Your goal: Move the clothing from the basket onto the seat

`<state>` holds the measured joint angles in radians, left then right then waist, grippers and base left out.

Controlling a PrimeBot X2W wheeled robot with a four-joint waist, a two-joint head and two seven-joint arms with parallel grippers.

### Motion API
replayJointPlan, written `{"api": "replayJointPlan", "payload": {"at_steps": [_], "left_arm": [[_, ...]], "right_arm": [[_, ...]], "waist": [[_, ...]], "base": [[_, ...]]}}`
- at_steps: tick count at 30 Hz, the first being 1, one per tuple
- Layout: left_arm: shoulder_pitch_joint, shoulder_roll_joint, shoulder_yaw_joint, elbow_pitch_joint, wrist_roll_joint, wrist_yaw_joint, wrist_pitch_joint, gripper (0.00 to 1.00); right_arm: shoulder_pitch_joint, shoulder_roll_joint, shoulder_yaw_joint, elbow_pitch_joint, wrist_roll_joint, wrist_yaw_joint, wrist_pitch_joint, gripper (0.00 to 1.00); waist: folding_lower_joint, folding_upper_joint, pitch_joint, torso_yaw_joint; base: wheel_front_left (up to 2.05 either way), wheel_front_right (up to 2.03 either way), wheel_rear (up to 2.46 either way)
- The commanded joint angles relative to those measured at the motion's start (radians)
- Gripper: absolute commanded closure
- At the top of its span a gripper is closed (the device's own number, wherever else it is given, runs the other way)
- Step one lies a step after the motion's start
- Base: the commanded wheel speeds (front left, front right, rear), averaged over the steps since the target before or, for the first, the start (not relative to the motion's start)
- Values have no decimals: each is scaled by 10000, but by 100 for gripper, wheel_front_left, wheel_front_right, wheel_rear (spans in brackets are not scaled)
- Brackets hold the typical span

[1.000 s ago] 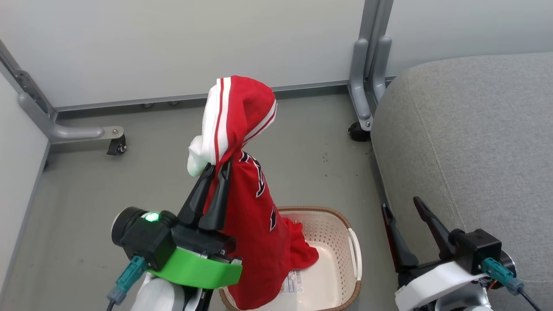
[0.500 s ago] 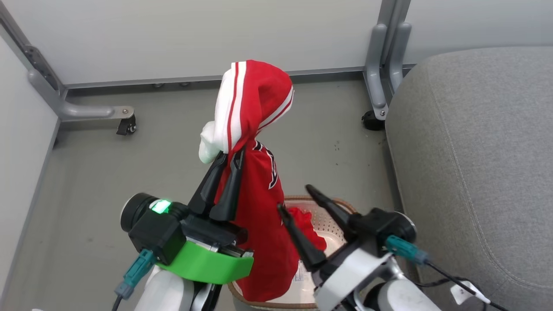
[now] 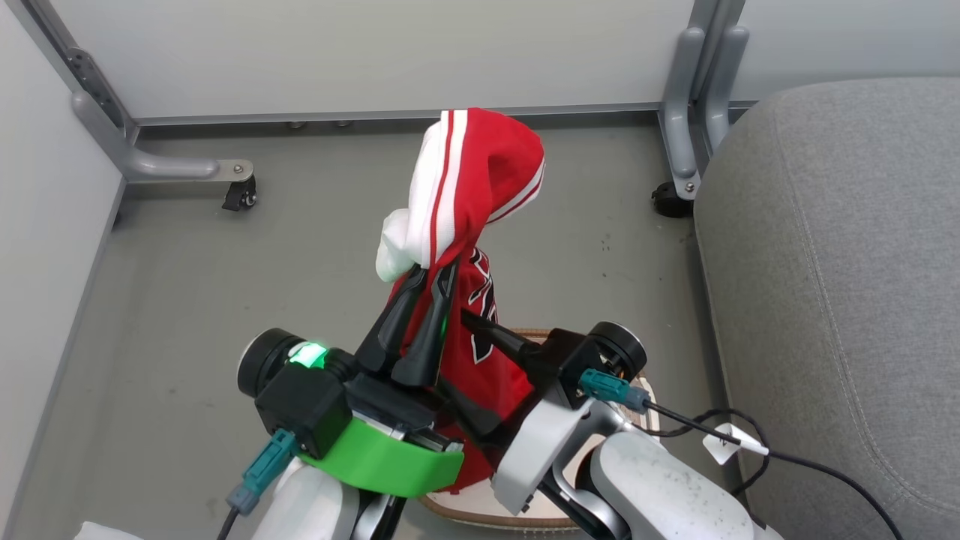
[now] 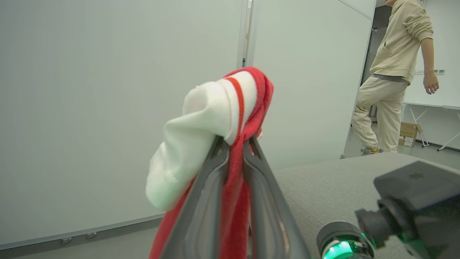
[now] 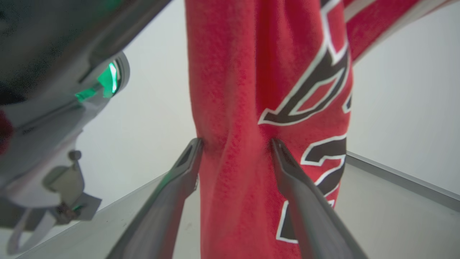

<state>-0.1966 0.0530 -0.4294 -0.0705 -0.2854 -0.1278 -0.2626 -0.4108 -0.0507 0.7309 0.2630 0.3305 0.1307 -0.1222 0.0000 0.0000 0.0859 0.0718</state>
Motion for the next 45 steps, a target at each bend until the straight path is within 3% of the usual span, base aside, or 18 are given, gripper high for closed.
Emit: {"api": "replayJointPlan", "payload": {"at_steps": [1, 24, 25, 26, 31, 45], "left_arm": [[-194, -1, -54, -32, 12, -46, -33, 100], [31, 125, -115, 321, -83, -41, -33, 100], [16, 122, -13, 244, 19, -40, -33, 73], [39, 114, 90, 179, 130, 21, -33, 1], [198, 125, 304, 4, 417, 57, -20, 0], [1287, 1286, -482, 523, 915, 11, 1011, 0]], "right_arm": [[-236, -11, 98, 172, 149, 1, -80, 100], [-865, -4, 671, 923, 794, 1, -686, 100], [-875, -4, 658, 938, 776, 1, -702, 100], [-888, -4, 645, 953, 753, 1, -718, 100], [-957, -7, 419, 1066, 559, 1, -804, 100], [-893, -5, -408, 1714, 143, 1, -931, 100]], "waist": [[0, 0, 21, 29], [0, 0, -118, -46], [0, 0, -121, -41], [0, 0, -126, -37], [0, 0, -168, -11], [0, 0, -318, -28]], "base": [[0, 0, 0], [0, 0, 0], [0, 0, 0], [0, 0, 0], [0, 0, 0], [0, 0, 0]]}}
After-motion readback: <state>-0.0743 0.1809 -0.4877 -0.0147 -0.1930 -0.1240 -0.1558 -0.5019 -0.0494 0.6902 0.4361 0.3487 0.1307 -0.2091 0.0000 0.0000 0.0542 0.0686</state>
